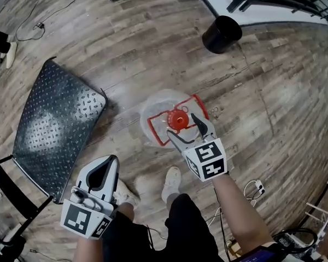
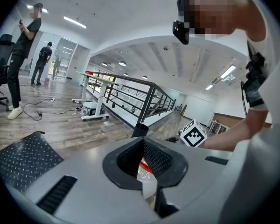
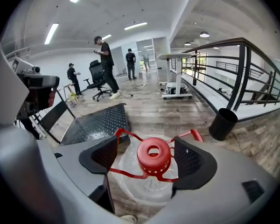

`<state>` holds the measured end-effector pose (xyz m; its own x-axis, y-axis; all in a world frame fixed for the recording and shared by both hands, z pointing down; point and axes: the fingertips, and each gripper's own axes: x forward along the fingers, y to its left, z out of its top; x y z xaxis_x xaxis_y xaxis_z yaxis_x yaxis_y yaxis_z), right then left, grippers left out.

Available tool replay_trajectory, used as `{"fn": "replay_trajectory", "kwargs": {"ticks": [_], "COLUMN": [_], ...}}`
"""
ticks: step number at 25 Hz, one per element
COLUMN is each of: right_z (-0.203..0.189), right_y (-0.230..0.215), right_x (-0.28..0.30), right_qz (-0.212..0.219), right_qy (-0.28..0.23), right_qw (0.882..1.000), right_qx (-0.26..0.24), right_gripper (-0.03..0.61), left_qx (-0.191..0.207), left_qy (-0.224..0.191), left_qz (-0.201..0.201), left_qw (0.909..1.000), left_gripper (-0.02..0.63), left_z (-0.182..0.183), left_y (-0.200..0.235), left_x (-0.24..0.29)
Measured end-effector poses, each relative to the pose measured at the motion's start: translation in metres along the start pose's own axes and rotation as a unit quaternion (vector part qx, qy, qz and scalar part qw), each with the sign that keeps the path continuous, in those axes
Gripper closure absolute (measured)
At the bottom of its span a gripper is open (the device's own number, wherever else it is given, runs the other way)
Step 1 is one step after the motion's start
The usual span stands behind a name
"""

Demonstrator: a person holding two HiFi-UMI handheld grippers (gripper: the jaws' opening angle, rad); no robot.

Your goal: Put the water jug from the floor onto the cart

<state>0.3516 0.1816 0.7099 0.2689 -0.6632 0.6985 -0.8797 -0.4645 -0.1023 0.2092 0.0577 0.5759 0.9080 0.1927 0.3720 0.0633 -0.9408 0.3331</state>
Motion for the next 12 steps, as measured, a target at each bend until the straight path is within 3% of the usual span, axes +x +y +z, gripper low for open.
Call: {"fn": "replay_trajectory", "kwargs": {"ticks": [7,12], "right_z": [-0.025,-0.034], "right_y": [-0.013,-0.014], "right_x": [0.039,0.053], "right_qz": [-0.011,-0.014], "right_qy": [0.035,0.05], "right_qw": [0.999,0.998], "right_qx": [0.001,-0.019], "right_gripper": [0.213,0.215], "left_qx": [-0.012,-0.039], "left_qy": [0.01,-0.014], "left_qz": [-0.003,-0.015], "left_qw": [0.9999,0.999], "left_gripper": [0.615,0.615], "left_z": [-0.021,-0.022], "left_y": [0.015,0.017], "left_x": [0.01,0.008]}}
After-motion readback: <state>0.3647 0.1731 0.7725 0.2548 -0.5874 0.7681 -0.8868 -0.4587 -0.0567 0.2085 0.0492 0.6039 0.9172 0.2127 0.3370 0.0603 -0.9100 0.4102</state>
